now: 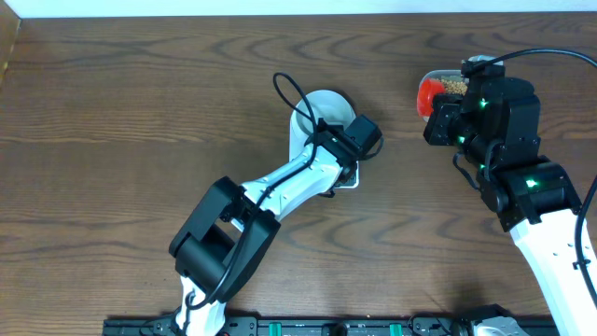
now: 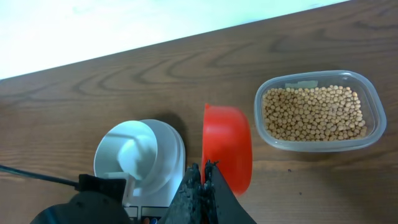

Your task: Scoop item into bowl and weigh 50g on scale

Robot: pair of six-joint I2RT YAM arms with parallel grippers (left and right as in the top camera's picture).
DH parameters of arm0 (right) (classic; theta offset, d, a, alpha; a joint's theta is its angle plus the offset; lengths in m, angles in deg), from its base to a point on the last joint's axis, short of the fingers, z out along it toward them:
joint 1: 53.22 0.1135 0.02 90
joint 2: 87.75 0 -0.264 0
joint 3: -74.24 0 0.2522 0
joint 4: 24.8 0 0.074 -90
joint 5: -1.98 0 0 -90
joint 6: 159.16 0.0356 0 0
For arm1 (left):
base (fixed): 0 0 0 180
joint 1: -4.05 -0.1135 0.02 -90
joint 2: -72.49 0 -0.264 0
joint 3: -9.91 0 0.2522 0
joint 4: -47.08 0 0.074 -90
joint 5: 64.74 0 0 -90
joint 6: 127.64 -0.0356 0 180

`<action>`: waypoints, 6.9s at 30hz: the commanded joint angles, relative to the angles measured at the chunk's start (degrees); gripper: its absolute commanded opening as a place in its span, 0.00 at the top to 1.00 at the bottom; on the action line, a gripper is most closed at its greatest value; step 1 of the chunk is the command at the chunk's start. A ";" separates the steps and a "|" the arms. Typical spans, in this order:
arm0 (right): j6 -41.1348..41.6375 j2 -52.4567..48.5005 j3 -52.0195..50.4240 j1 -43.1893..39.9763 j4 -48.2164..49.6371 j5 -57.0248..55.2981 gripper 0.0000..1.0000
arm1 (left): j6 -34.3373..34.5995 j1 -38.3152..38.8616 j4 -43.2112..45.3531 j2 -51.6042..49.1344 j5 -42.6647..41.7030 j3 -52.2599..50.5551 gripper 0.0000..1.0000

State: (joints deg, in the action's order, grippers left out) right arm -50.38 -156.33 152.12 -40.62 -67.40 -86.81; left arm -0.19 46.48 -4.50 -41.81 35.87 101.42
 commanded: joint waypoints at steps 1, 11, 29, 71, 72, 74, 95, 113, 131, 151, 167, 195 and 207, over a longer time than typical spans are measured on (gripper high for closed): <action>-0.90 -0.02 1.44 -0.42 0.63 -0.87 0.99 | -0.35 -0.24 -2.49 6.84 0.39 0.15 0.93; -1.73 -0.02 1.46 -0.42 1.62 -0.92 0.99 | -10.49 -0.26 -14.32 23.85 0.46 0.15 0.13; -1.70 -0.02 1.44 -2.86 1.60 -1.09 0.99 | -14.97 -0.31 -22.14 33.07 16.90 0.13 0.02; -5.11 1.31 1.46 -3.21 -5.35 3.23 0.99 | -14.93 -0.31 -22.14 33.07 16.87 0.13 0.02; -5.16 1.49 1.46 -3.26 -5.11 3.23 0.99 | -14.93 -0.28 -22.14 33.07 16.87 0.13 0.02; -5.16 1.57 1.46 -3.30 -3.76 3.30 0.99 | -14.93 -0.31 -22.14 33.07 16.87 0.13 0.02; -5.11 1.57 1.46 -3.19 -3.28 3.45 0.99 | -14.93 -0.31 -22.14 33.07 16.87 0.13 0.02; -4.24 1.55 1.46 -3.19 -3.30 3.45 0.99 | -14.88 -0.31 -22.14 33.07 16.87 0.13 0.02; -4.04 1.55 1.46 -3.19 -3.30 3.45 0.99 | -33.81 -11.93 -17.33 33.07 -6.03 0.13 0.02; -3.39 1.55 1.46 -3.19 -3.34 3.45 0.99 | -48.70 -17.51 -9.88 32.50 -19.41 0.11 0.02; -3.39 1.55 1.46 -3.19 -3.56 3.43 0.99 | -49.92 -19.02 -8.72 25.97 -19.39 0.09 0.02; -3.41 1.55 1.46 -3.19 -3.54 3.41 0.99 | -59.74 -29.03 -10.67 26.27 -36.87 0.09 0.02; -3.45 1.55 1.46 -3.19 -3.50 3.39 0.99 | -59.58 -29.03 -9.18 32.89 -32.44 0.09 0.02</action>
State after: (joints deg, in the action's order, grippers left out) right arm -54.31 -155.72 152.25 -43.42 -70.88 -83.71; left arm -58.92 17.59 -13.88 -12.00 1.86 101.38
